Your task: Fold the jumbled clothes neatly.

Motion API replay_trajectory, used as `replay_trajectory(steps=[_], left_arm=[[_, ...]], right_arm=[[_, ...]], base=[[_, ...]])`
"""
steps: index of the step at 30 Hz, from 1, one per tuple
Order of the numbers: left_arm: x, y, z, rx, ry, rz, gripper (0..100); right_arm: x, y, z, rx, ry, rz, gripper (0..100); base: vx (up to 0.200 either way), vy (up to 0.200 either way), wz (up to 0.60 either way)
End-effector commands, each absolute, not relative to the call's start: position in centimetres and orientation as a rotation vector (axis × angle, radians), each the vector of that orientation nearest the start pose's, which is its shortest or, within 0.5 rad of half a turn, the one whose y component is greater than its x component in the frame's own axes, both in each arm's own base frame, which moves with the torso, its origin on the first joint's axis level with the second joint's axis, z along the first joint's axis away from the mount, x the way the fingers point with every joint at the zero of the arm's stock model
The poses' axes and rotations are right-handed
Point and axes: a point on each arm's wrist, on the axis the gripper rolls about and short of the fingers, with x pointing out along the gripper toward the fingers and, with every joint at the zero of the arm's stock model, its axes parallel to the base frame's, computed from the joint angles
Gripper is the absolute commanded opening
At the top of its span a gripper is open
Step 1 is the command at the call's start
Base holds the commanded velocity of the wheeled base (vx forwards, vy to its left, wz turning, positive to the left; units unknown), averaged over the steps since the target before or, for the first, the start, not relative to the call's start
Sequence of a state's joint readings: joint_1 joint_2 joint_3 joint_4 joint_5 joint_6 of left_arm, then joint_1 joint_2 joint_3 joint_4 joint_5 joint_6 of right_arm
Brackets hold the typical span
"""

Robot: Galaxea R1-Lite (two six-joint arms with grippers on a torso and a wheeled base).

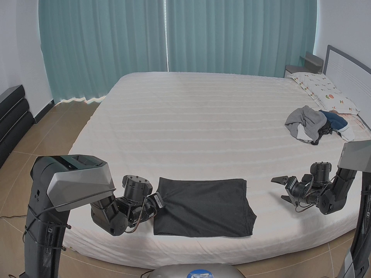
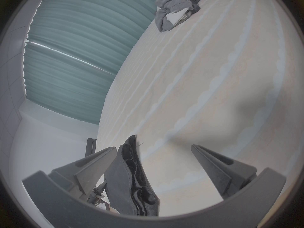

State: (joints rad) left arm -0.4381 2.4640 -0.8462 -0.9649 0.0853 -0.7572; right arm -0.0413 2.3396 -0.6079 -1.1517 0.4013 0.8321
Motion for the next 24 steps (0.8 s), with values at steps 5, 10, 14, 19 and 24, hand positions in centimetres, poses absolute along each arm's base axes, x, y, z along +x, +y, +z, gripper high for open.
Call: replay_trajectory(steps=[5, 10, 14, 19, 24], left_arm=[[34.61, -16.09, -5.24, -0.553, 0.725, -0.082, 0], [34.49, -16.03, -5.27, -0.551, 0.729, -0.08, 0], [34.49, -16.03, -5.27, -0.551, 0.729, -0.08, 0], [34.41, -15.99, -5.38, -0.55, 0.733, -0.078, 0], [34.24, -15.97, -5.42, -0.548, 0.738, -0.078, 100]], right_arm=[[33.93, -0.53, -2.4, 0.929, 0.687, 0.094, 100], [33.9, -0.52, -2.42, 0.929, 0.688, 0.093, 100], [33.9, -0.52, -2.42, 0.929, 0.689, 0.094, 100], [33.9, -0.52, -2.42, 0.929, 0.688, 0.093, 100], [33.9, -0.52, -2.42, 0.929, 0.688, 0.093, 100]], base=[[0.0, 0.0, 0.0], [0.0, 0.0, 0.0], [0.0, 0.0, 0.0], [0.0, 0.0, 0.0], [0.0, 0.0, 0.0]])
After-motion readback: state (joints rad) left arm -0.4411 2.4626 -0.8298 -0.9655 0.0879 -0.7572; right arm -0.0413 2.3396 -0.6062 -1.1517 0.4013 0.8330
